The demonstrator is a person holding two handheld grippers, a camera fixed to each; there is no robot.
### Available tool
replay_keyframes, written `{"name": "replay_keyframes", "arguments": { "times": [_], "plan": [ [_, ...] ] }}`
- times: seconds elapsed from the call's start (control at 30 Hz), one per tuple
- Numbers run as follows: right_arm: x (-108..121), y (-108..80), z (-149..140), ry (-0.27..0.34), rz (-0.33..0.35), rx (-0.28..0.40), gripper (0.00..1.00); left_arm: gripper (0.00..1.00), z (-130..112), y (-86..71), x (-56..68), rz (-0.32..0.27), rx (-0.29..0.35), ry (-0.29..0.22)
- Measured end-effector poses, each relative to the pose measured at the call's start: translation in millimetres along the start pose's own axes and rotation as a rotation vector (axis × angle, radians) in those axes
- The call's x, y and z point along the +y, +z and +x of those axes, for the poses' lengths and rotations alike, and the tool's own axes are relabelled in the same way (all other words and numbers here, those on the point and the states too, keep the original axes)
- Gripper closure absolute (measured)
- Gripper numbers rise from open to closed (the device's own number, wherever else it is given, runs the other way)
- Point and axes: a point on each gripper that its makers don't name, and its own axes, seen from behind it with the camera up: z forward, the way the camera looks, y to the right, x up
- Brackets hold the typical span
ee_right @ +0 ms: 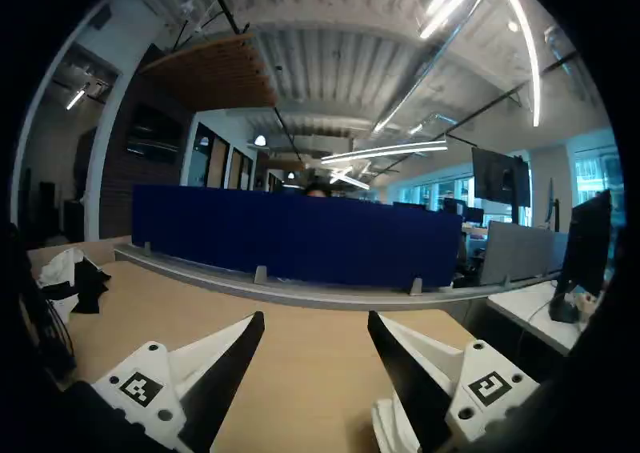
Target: Fold towel
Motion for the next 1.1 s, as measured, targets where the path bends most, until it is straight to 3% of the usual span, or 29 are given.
{"name": "replay_keyframes", "arguments": {
  "times": [0.43,1.1],
  "plan": [
    [30,2.8,-57,0.054,-0.026,0.006,0.0,0.13,0,0.6,0.5,0.0,0.0,0.0],
    [26,20.0,-113,0.085,-0.008,0.003,0.0,0.13,0,0.7,0.2,0.0,0.0,0.0]
  ]
}}
